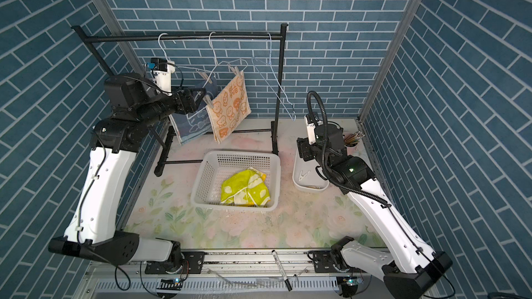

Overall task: Remove the clothespins securing towels to the hanger
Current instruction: Pick up the hanger from the clothesline.

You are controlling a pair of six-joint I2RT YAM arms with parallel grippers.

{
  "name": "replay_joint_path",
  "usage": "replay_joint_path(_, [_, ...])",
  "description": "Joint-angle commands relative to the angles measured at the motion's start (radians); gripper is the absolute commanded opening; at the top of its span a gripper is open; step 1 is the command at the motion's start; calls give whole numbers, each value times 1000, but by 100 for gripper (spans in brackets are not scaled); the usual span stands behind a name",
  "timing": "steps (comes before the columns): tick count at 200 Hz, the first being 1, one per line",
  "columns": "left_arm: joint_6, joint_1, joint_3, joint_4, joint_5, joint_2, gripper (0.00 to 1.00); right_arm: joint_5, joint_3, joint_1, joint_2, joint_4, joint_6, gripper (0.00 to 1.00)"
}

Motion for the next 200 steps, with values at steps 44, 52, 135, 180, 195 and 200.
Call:
replay_joint_path(44, [34, 7, 285, -202, 21, 226, 75, 25, -14, -6, -42, -25, 25, 71])
replay_joint_path(52, [41, 7, 310, -212, 15, 246, 75, 28, -18, -6, -45, -25, 27, 71])
replay_joint_path(135, [26, 7, 434, -229, 123, 363, 40, 26, -32, -6, -45, -23, 45, 71])
replay_joint_path(180, [-40, 9, 381, -114, 218, 336, 20, 19, -48, -6, -48, -14, 53, 71])
replay_joint_path(195, [-69, 7, 356, -67, 240, 323, 15, 18, -53, -6, -49, -11, 57, 70])
replay_joint_path(200, [-80, 8, 348, -49, 246, 318, 14, 17, -54, -6, -50, -11, 57, 70])
